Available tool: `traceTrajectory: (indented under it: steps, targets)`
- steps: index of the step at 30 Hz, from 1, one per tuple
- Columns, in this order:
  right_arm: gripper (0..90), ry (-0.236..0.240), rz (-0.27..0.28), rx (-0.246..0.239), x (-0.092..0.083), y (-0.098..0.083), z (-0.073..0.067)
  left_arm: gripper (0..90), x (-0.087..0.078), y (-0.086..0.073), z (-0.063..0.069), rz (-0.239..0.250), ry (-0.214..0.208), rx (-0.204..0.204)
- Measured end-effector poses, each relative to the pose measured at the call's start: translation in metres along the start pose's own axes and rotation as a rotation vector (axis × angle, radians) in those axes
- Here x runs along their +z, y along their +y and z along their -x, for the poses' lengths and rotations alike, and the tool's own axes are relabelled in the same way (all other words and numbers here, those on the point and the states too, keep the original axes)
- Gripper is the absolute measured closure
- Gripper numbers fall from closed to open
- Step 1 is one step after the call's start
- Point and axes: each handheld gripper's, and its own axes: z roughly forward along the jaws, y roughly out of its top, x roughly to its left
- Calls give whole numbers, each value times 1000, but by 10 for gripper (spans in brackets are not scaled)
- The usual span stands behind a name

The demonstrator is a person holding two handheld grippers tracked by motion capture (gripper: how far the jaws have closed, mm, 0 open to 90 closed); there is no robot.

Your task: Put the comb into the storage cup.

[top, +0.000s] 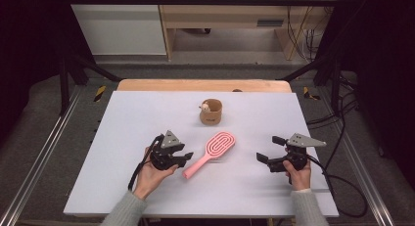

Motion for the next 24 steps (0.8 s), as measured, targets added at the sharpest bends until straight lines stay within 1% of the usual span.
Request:
traceTrajectory:
  steps: [1, 2, 5, 10, 11, 15, 17, 22, 24]
  targets:
    - [4, 0, 0, 0, 0, 0, 0, 437, 0, 1, 0, 2, 0, -4]
    - [4, 1, 0, 0, 0, 0, 0, 418, -1, 1, 0, 2, -3, -4]
    - [4, 2, 0, 0, 0, 0, 0, 353, -1, 2, 1, 13, -35, -7]
    - [4, 4, 1, 0, 0, 0, 0, 208, 0, 3, 4, 14, -9, -6]
    - [4, 4, 1, 0, 0, 0, 0, 170, 0, 3, 4, 13, -9, -7]
    - [4, 4, 1, 0, 0, 0, 0, 77, 1, 5, 8, 7, -21, -14]
    - [4, 3, 1, 2, 0, 0, 0, 52, 0, 5, 9, 8, -12, -10]
    - [3, 3, 1, 1, 0, 0, 0, 0, 0, 8, 12, 4, -25, -24]
    - [4, 3, 2, 1, 0, 0, 0, 0, -2, 9, 13, 2, -28, -27]
